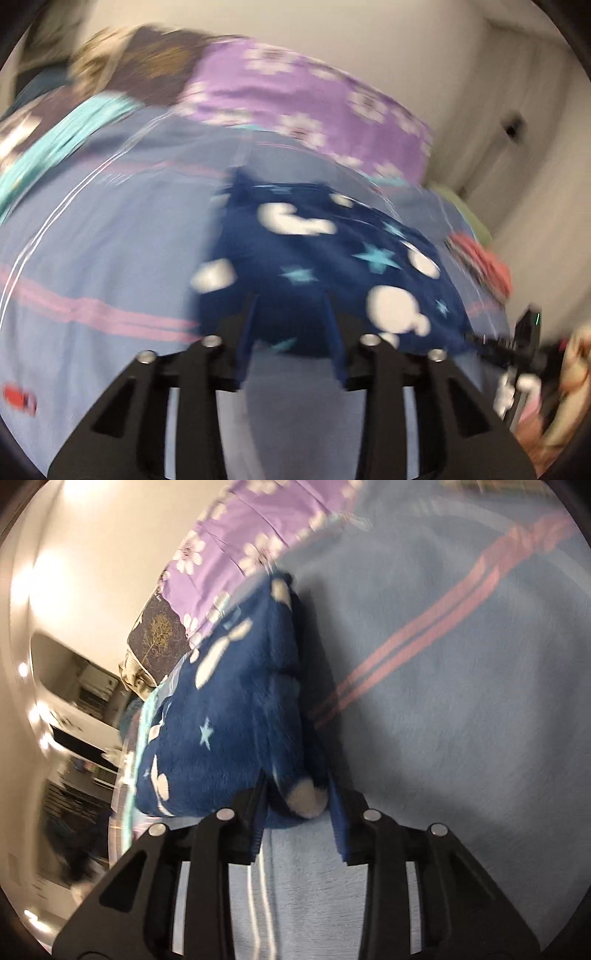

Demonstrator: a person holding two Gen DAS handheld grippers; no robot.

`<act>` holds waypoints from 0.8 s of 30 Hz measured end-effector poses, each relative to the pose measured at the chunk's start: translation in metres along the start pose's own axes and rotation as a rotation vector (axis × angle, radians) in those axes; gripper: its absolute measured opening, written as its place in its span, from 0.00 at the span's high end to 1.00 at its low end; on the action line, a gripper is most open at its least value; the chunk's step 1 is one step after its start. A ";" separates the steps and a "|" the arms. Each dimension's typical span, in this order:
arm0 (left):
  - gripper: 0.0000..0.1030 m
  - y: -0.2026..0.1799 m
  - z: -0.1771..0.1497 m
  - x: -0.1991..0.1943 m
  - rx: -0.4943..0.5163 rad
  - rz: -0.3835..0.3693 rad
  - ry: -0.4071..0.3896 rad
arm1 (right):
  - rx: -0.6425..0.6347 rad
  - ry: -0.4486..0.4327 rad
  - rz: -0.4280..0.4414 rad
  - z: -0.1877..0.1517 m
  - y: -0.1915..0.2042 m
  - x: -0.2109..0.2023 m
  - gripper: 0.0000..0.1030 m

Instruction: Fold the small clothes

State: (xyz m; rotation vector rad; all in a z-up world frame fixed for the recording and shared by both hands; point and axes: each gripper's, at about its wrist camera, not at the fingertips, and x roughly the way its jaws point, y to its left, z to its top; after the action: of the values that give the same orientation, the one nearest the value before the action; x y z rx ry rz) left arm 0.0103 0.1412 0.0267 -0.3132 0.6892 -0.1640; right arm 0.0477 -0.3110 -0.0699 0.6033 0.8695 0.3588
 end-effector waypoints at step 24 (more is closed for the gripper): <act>0.57 -0.306 -0.059 0.212 0.668 0.097 0.241 | 0.073 -0.063 -0.080 0.006 -0.075 -0.022 0.72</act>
State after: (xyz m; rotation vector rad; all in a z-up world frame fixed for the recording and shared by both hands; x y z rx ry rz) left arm 0.1200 -0.2138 -0.0399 0.3854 0.8437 -0.3306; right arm 0.0434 -0.3825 -0.1006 0.6423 0.8461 0.2353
